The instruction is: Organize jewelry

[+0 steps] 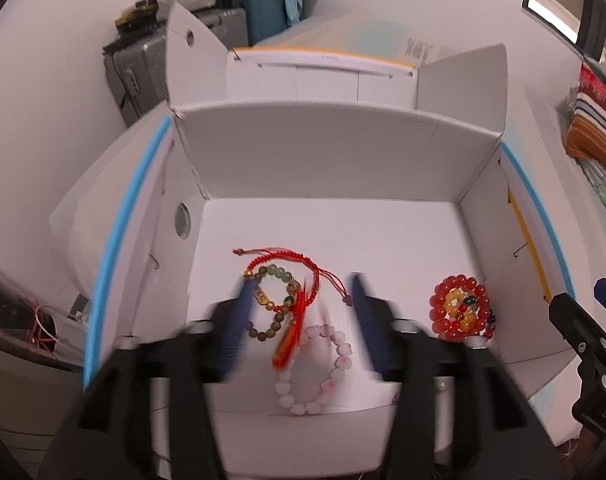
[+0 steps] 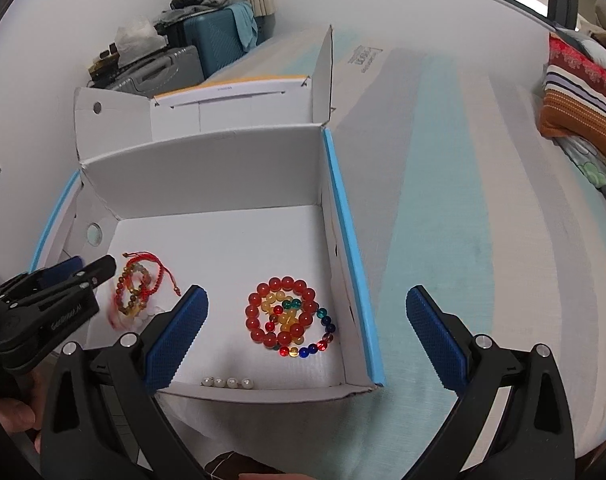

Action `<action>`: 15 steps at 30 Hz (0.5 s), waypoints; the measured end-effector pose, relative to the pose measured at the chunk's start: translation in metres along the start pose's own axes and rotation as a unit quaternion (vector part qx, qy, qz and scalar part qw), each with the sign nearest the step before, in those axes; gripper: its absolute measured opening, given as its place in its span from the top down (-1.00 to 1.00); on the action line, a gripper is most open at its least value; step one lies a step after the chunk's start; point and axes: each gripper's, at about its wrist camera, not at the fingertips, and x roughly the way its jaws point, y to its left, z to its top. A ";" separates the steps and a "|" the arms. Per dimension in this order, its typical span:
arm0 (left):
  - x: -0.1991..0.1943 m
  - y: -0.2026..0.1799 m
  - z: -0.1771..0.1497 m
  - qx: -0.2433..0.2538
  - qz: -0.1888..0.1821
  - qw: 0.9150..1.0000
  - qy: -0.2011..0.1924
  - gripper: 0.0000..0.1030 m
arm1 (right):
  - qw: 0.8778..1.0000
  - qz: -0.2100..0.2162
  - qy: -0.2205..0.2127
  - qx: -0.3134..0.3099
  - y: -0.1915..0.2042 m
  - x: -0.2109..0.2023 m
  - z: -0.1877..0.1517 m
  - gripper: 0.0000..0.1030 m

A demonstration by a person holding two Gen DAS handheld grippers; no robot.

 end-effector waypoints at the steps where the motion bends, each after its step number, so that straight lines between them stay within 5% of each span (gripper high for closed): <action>1: -0.004 0.000 -0.001 0.000 -0.002 1.000 -0.006 -0.38 | 1.000 0.002 -0.003 0.000 0.000 -0.003 0.000 -0.85; 10: -0.053 0.004 -0.027 0.001 -0.005 0.999 -0.054 -0.89 | 0.999 0.005 -0.037 -0.006 0.001 -0.044 -0.014 -0.85; 15: -0.071 0.016 -0.049 -0.012 -0.012 0.998 -0.069 -0.89 | 0.999 0.014 -0.047 -0.005 0.000 -0.060 -0.032 -0.85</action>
